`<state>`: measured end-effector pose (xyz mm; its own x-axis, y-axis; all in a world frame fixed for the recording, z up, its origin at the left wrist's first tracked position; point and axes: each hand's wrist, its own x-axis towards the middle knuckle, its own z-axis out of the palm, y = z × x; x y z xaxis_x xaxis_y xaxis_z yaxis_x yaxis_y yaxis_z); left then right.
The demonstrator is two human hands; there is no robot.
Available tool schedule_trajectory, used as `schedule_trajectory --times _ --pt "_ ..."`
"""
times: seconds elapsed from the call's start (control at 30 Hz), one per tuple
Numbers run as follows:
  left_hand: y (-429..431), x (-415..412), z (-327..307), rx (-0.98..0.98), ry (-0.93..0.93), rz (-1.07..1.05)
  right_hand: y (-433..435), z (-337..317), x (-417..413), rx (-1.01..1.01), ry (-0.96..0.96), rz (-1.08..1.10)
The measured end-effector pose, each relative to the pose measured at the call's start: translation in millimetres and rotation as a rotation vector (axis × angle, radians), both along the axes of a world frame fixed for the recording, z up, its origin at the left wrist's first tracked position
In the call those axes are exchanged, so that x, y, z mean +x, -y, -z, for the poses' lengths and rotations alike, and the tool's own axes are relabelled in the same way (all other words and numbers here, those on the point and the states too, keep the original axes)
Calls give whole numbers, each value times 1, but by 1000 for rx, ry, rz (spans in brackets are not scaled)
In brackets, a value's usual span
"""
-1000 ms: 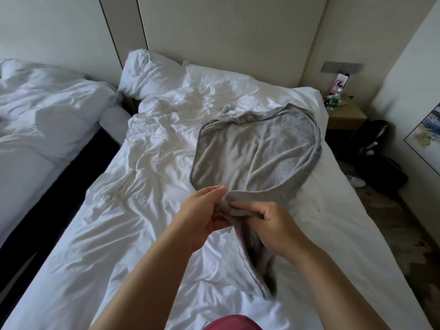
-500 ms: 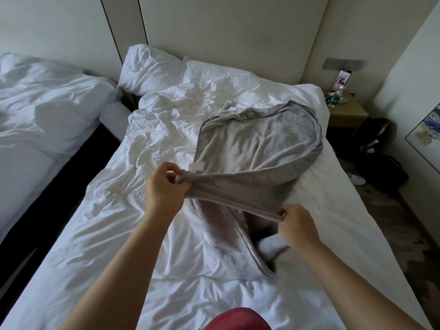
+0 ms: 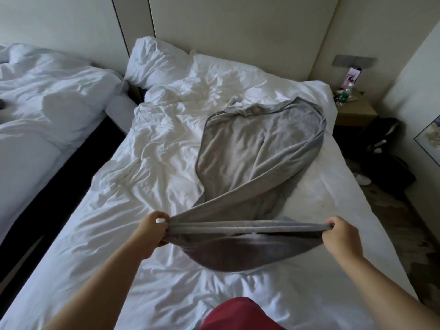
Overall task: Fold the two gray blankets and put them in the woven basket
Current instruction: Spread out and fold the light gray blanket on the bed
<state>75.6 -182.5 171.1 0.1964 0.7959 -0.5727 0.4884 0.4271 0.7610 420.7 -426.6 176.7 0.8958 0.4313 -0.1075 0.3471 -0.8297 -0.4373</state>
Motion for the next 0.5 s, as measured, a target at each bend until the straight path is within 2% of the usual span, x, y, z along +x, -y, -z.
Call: schedule_trajectory --times 0.1,0.23,0.3,0.37,0.43,0.5 --pt "-18 12 -22 -101 283 -128 10 1 11 -54 13 -17" --pt "-65 15 -70 68 509 -334 16 -23 44 96 140 43" --pt "-77 12 -75 264 382 -309 17 -29 52 202 235 66" --pt "-72 9 -54 442 38 -145 19 -20 44 237 245 92" --pt "-49 -1 -8 405 -202 19 32 8 28 103 111 121" --pt "-16 -26 44 211 -298 54 60 50 6 -185 -123 76"
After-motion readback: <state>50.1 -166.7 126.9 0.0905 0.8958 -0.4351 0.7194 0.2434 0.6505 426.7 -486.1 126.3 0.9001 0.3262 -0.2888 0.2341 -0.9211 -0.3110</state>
